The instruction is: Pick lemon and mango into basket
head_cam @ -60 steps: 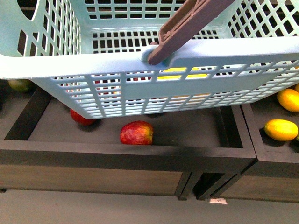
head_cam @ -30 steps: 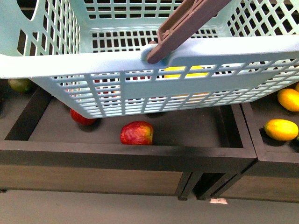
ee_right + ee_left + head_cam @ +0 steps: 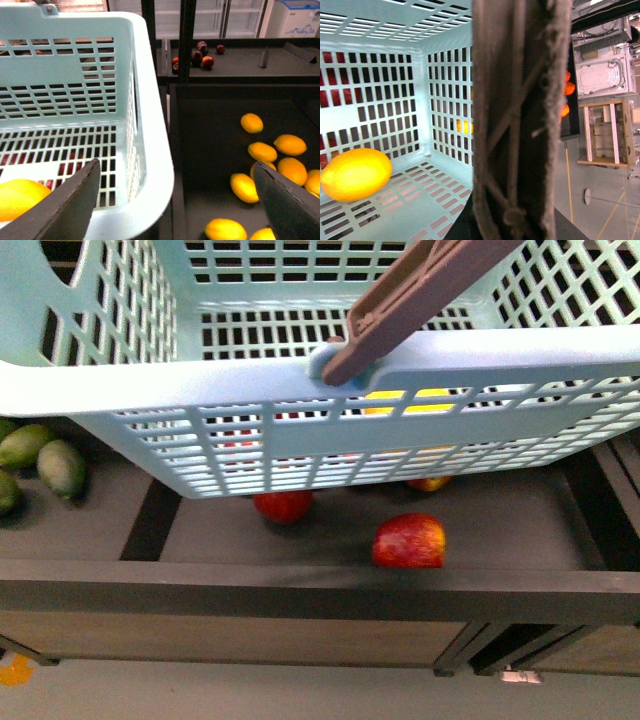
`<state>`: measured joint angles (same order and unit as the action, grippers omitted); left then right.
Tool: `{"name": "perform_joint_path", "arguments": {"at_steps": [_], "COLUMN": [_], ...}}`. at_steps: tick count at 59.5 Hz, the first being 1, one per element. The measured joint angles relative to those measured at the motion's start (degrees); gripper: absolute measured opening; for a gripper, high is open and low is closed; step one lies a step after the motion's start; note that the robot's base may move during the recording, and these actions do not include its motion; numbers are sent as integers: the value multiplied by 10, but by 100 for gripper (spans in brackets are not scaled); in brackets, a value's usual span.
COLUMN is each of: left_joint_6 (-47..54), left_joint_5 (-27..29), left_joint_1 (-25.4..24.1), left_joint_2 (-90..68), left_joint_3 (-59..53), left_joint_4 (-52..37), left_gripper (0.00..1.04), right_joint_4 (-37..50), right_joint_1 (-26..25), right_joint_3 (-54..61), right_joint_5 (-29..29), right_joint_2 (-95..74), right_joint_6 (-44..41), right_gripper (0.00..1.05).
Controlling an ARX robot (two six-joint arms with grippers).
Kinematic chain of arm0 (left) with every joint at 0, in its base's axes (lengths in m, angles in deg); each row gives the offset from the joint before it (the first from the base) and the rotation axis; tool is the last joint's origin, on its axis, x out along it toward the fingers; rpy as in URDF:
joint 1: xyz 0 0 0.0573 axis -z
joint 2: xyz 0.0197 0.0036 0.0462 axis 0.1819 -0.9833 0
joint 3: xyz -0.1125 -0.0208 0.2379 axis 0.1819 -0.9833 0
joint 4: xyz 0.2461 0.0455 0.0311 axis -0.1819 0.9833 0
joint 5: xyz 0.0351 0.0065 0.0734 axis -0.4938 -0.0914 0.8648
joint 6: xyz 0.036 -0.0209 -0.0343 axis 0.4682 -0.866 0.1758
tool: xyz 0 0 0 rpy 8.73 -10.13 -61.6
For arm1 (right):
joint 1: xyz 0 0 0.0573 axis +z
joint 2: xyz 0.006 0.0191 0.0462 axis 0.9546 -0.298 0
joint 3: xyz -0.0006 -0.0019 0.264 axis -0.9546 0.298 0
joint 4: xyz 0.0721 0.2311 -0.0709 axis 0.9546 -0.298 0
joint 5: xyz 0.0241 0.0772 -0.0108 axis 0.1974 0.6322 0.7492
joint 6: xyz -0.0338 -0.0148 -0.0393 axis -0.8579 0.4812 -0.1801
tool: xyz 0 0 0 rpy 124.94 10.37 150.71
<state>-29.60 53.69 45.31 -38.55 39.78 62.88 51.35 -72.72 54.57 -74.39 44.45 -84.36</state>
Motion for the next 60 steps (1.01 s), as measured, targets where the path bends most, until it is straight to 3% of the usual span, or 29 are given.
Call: {"name": "perform_joint_path", "arguments": {"at_steps": [60], "left_joint_6": [1], "left_joint_5": [3], "left_joint_1": [-5], "left_joint_2": [0], "left_joint_3": [0], "left_joint_4": [1], "left_gripper": [4], "right_joint_4": [0], "right_joint_1": [0], "right_joint_3": [1], "right_joint_5": [2], "right_joint_2": [2], "right_joint_6": [0], "right_gripper": [96]}}
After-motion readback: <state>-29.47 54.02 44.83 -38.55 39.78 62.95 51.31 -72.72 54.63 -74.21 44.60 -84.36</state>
